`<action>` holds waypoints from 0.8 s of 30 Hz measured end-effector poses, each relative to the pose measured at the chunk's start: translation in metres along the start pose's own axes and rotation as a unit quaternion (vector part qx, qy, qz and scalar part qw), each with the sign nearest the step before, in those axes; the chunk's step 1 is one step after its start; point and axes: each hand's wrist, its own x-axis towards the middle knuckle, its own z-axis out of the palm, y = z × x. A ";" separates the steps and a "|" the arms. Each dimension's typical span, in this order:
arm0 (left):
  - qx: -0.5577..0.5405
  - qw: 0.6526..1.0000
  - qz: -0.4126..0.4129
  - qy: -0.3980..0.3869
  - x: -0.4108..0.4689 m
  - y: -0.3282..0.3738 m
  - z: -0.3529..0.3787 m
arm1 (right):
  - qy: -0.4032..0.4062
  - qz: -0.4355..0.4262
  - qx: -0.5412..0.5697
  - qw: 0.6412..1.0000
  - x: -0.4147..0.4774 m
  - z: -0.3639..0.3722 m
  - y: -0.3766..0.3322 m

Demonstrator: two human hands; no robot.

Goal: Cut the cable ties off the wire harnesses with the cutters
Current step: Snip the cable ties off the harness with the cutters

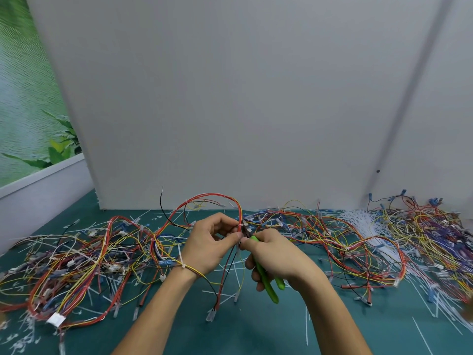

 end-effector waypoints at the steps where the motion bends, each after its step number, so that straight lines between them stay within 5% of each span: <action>1: 0.000 1.000 -0.001 0.002 0.000 0.000 0.000 | -0.007 0.001 0.004 1.000 -0.001 -0.001 0.000; 15: -0.006 1.000 -0.003 0.003 0.002 -0.005 0.000 | 0.008 -0.002 0.014 1.000 0.004 -0.002 0.005; 24: -0.022 0.999 -0.025 0.000 0.004 -0.010 0.005 | 0.091 -0.044 0.075 0.992 0.008 -0.010 0.006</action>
